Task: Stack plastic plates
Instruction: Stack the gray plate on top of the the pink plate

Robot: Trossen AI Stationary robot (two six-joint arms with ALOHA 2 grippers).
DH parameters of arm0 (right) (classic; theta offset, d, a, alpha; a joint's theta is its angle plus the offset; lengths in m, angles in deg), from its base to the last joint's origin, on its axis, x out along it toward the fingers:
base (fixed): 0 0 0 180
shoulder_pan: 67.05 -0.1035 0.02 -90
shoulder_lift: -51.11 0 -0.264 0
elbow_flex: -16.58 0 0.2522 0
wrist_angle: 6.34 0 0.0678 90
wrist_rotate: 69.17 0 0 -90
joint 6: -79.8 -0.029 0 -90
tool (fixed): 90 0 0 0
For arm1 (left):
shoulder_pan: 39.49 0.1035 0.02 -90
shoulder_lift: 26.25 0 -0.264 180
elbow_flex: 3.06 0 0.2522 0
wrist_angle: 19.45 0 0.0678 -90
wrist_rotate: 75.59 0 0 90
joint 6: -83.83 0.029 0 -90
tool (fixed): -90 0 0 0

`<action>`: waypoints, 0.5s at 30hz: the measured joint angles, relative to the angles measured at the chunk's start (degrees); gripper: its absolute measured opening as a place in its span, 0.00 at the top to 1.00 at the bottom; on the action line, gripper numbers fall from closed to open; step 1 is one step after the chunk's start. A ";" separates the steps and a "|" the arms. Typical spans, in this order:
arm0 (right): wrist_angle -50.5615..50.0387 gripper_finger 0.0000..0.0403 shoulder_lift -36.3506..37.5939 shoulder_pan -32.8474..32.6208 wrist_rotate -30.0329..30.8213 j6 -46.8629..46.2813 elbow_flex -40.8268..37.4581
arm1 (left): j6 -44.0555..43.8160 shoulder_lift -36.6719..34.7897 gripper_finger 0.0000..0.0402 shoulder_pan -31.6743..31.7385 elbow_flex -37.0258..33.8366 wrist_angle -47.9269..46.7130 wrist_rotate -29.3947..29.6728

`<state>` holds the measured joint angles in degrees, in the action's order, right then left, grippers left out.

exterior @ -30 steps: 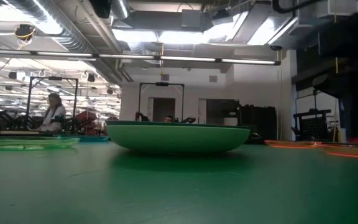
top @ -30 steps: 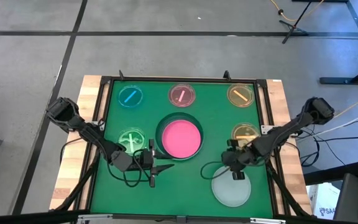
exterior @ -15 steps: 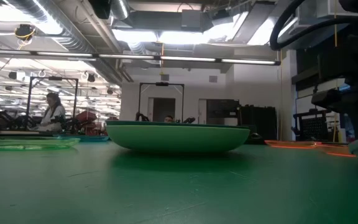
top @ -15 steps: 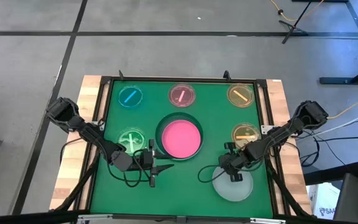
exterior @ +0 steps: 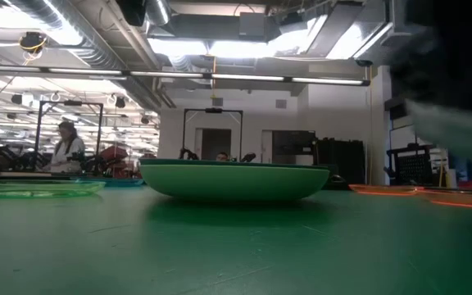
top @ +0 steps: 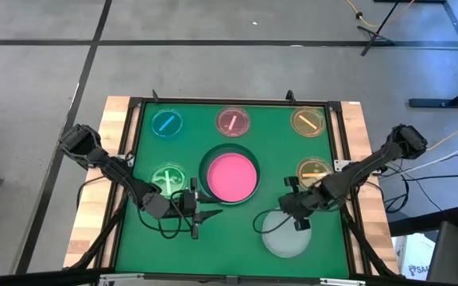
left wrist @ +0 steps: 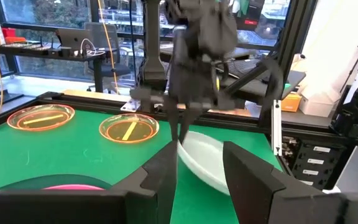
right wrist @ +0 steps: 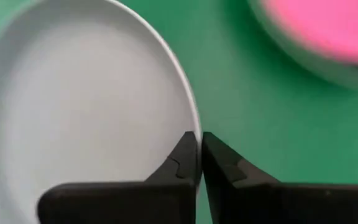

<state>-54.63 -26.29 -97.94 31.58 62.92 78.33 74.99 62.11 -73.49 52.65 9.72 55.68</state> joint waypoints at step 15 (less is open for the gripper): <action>14.04 0.99 2.46 18.71 4.31 7.78 5.37 | -0.07 0.00 0.69 0.35 0.00 0.03 0.00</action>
<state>-40.59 -23.83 -79.23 35.89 70.70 83.70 74.93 62.11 -73.14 52.65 9.76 55.68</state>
